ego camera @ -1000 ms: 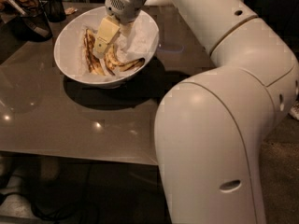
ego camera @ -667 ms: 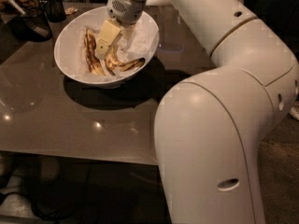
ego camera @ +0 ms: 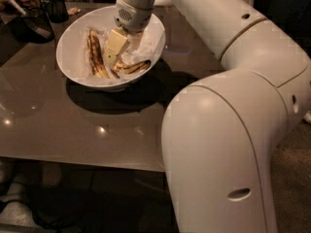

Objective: Pick banana from white bowl

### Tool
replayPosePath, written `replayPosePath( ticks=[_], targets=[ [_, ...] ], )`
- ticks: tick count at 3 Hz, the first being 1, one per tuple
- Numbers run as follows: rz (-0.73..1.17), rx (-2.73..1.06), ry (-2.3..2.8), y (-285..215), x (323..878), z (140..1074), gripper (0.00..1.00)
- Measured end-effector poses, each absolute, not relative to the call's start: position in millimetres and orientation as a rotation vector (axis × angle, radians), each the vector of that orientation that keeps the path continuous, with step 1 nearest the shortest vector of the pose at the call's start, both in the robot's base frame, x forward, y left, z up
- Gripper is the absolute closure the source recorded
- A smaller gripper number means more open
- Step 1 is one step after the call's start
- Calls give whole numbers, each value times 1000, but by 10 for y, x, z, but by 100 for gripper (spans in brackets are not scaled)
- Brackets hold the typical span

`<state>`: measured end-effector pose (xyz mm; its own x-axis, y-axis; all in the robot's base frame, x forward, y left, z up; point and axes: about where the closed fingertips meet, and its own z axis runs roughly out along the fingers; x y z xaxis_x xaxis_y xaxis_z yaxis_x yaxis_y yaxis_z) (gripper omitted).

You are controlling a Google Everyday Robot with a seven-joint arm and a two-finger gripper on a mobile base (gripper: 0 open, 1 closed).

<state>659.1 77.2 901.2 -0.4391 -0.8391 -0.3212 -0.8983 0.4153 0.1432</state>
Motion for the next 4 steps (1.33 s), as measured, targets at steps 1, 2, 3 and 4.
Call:
replayPosePath(
  ticks=[1,2,3,4],
  targets=[
    [405,-1570,2470,806,6558,8962,26],
    [359,-1614,2460,863,6512,8941,34],
    [331,-1644,2455,903,6483,8917,36],
    [319,-1651,2457,913,6483,8903,37]
  ],
)
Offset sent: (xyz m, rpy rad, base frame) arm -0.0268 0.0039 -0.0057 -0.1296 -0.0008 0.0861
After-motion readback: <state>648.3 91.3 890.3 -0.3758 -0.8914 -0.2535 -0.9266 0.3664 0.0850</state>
